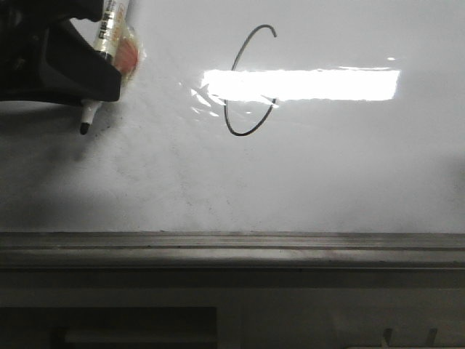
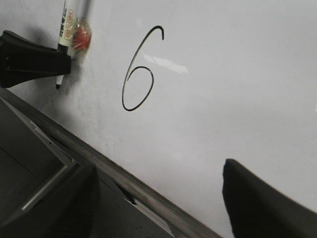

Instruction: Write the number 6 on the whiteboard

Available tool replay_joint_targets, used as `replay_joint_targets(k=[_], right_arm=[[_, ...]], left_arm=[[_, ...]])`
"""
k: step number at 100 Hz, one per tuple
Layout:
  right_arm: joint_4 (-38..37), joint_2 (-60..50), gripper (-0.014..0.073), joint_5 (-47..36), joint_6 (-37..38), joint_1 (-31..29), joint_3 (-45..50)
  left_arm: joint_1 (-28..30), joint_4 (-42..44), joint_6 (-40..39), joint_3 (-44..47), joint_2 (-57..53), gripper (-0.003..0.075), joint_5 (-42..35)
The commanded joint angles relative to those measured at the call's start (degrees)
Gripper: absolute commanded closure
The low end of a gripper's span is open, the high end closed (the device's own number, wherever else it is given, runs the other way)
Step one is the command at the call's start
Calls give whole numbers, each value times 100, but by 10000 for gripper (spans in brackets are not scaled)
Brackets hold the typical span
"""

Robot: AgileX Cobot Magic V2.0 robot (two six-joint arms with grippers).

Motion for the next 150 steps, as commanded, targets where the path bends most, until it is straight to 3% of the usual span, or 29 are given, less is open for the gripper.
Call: replay_joint_targets(k=[1, 29, 37, 60, 76, 113, 121, 129, 142, 145, 150], right_arm=[[261, -18, 126, -236, -22, -33, -157], [261, -18, 126, -236, -22, -33, -157], [261, -18, 126, -236, -22, -33, -157], [261, -18, 126, -236, -22, -33, -157], [261, -18, 126, -236, -22, -33, -157], [576, -77, 127, -386, -22, -33, -194], [685, -206, 195, -478, -22, -33, -194], [685, -408, 338, -561, -70, -33, -183], [685, -1010, 647, -585, -337, -33, 19], [685, -1175, 663, -604, -388, -33, 105], [672, -1493, 661, -663, -466, -33, 292]], left_arm=[[-12, -66, -45, -252, -19, 740, 20], [-12, -28, -45, -288, -19, 708, 9], [-12, -28, -45, -288, -19, 627, 9], [-12, -28, -21, -288, -62, 274, 9], [-12, 311, -7, -253, -420, 180, -1], [-12, 1518, 99, 242, -2236, 185, 143], [-12, 1544, 147, 378, -2578, 211, 249], [-12, 1544, 147, 570, -2924, 316, 358], [-12, 1600, 147, 958, -3441, 661, 648], [-12, 1673, 147, 1080, -3597, 739, 732], [-12, 1762, 158, 1252, -3827, 741, 846]])
